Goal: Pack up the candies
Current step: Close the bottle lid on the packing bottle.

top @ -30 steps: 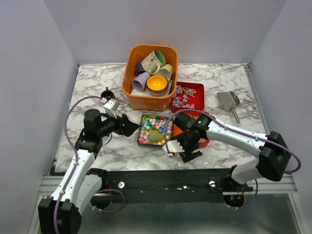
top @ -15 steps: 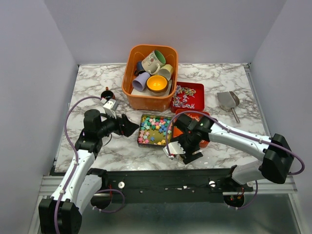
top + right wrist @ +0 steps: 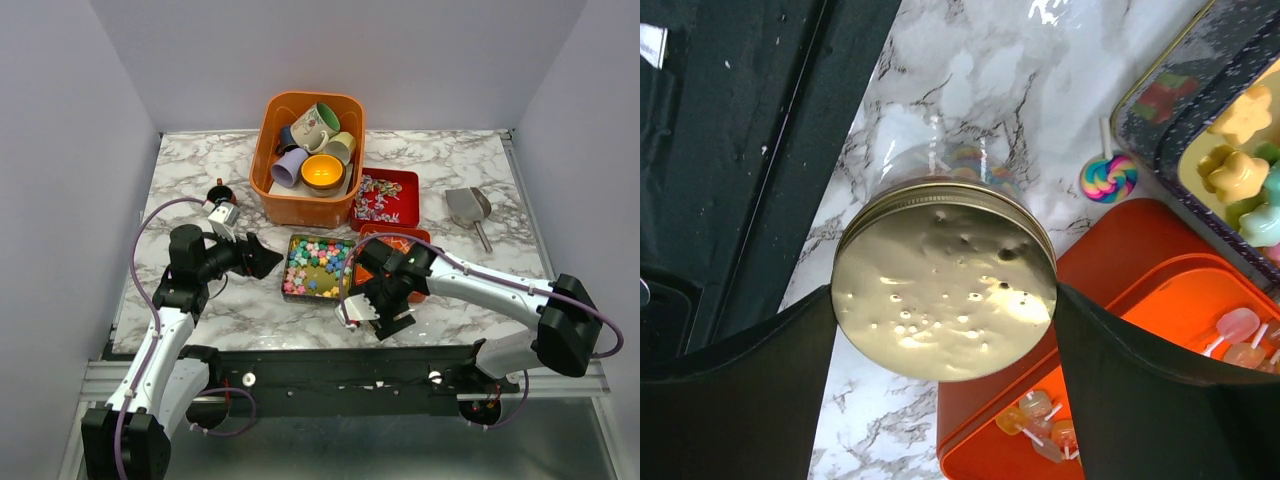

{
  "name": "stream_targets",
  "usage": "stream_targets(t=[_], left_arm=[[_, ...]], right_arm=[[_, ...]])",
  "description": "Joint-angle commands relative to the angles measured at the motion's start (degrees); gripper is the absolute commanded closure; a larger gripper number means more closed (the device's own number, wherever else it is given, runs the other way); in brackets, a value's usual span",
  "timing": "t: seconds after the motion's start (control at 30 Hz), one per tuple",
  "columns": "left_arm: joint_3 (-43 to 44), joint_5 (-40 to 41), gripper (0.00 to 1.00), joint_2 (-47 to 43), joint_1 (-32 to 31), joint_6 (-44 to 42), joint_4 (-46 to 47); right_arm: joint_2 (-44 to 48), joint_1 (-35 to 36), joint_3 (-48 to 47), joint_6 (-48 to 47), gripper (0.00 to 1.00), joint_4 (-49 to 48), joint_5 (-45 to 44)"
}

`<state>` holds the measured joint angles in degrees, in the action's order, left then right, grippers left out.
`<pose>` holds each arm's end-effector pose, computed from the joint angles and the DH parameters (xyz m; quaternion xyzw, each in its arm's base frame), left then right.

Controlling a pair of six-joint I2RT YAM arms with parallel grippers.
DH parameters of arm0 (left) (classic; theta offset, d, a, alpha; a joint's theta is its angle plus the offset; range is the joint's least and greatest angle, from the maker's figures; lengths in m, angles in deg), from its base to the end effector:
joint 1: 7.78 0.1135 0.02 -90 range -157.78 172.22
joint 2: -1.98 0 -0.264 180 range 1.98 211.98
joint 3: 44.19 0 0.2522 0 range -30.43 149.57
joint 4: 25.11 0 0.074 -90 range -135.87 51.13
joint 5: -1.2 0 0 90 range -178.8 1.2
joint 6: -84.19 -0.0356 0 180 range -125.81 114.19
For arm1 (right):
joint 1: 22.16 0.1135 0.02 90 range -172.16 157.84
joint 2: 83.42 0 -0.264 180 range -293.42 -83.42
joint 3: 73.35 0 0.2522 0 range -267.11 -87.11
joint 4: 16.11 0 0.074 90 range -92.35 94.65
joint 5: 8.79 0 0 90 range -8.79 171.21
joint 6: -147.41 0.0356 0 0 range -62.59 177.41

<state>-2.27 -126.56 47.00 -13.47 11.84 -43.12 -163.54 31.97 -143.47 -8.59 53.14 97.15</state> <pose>0.1775 -0.0396 0.2498 0.1007 0.7951 -0.3696 0.4701 0.1346 0.2029 0.2235 -0.8609 0.4808 0.1277 0.1065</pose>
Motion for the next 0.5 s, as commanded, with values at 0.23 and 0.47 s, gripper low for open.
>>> stream_targets(t=[0.23, 0.47], left_arm=[[-0.3, -2.7, 0.01, 1.3, 0.2, 0.3, 3.0], [0.4, -3.3, 0.01, 0.1, -1.1, -1.7, 2.8]], right_arm=[[1.6, 0.5, 3.5, 1.0, 0.09, -0.3, -1.4], [2.6, 0.5, 0.5, 4.3, 0.0, 0.5, -1.5]])
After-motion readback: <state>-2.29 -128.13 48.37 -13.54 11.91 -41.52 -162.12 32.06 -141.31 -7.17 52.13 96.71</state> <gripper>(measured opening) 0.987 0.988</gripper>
